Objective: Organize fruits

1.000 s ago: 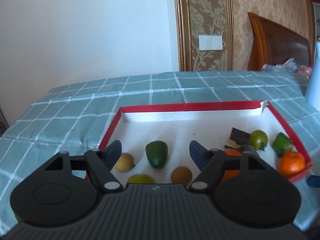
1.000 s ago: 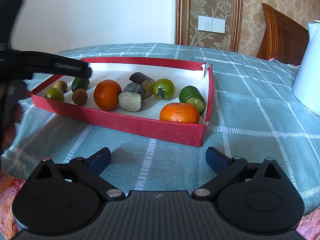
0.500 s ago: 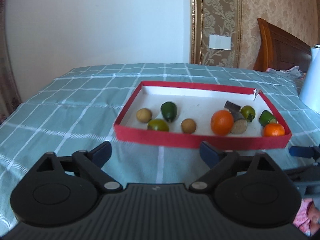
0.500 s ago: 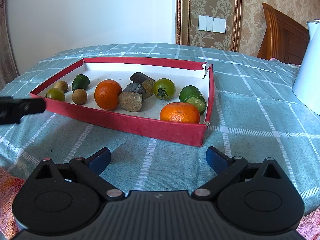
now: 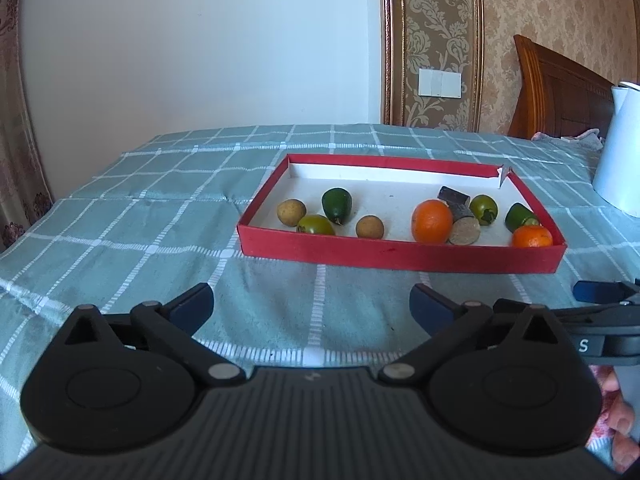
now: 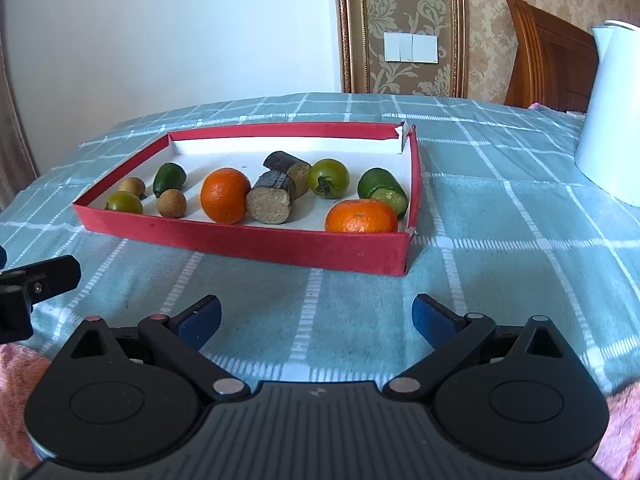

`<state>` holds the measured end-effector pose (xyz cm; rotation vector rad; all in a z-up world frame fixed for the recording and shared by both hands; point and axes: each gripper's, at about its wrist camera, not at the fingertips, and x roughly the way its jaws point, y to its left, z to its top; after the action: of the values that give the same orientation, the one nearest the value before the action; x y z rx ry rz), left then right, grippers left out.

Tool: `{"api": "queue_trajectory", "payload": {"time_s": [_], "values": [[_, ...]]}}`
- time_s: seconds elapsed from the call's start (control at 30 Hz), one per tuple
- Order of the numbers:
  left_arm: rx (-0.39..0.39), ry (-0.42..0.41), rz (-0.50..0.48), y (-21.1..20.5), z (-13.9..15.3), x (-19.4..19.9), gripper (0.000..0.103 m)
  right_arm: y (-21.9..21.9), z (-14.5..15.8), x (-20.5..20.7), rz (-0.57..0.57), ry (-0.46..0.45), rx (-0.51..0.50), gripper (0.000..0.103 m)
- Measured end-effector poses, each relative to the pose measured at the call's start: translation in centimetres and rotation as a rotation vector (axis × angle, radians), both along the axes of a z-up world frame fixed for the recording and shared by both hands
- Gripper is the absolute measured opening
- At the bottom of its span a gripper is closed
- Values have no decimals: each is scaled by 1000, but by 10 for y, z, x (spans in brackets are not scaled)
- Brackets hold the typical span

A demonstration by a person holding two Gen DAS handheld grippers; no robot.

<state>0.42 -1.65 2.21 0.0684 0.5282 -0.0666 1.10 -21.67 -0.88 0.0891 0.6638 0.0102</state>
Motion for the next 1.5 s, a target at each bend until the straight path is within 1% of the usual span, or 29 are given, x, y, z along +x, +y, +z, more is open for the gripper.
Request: {"api": "queue_trajectory", "payload": {"time_s": [0.07, 0.27, 0.4, 0.53, 0.63, 0.93, 1.2, 1.33, 1.5], "values": [[9, -5, 9, -1, 1, -4, 103, 2, 1, -4, -12, -12, -4, 102], [-16, -8, 8, 1, 4, -17, 103, 12, 5, -18, -53, -62, -33, 102], [8, -30, 1, -3, 7, -29, 103, 18, 8, -26, -49, -82, -52, 102], [9, -43, -16, -6, 10, -38, 103, 19, 11, -33, -50, -103, -37, 102], [5, -33, -32, -8, 12, -40, 103, 19, 13, -38, -52, -114, -29, 102], [9, -51, -32, -11, 16, -46, 103, 19, 14, -42, -52, -122, -29, 102], [12, -51, -41, -11, 15, -47, 103, 18, 14, -42, -51, -123, -28, 102], [26, -62, -44, -13, 15, -49, 103, 19, 14, -42, -46, -122, -31, 102], [9, -66, -50, -10, 16, -49, 103, 20, 14, -42, -44, -124, -36, 102]]}}
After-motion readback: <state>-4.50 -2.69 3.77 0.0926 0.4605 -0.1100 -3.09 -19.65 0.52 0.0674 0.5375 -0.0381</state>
